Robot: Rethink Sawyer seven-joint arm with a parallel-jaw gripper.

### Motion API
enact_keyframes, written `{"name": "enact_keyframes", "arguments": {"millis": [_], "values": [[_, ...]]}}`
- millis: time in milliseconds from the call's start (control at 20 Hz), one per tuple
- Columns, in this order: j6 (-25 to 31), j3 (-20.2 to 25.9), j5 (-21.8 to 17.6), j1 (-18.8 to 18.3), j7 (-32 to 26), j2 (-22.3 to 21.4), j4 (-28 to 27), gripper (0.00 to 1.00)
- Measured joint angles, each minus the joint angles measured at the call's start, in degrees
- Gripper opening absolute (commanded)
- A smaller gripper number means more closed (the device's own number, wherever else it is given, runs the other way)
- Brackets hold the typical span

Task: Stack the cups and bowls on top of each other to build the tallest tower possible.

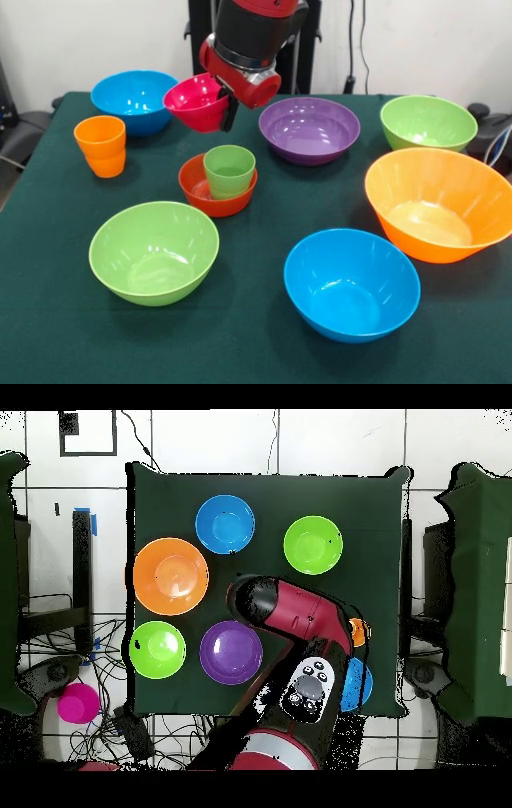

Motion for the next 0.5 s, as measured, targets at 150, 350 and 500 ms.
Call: {"name": "enact_keyframes", "arguments": {"millis": [150, 350, 500], "values": [[0.0, 0.3, 0.2, 0.0, 0.0, 0.0, 0.0, 0.00], [0.0, 0.4, 0.5, 0.1, 0.0, 0.0, 0.0, 0.00], [0.0, 0.4, 1.3, 0.3, 0.0, 0.0, 0.0, 0.00]]}}
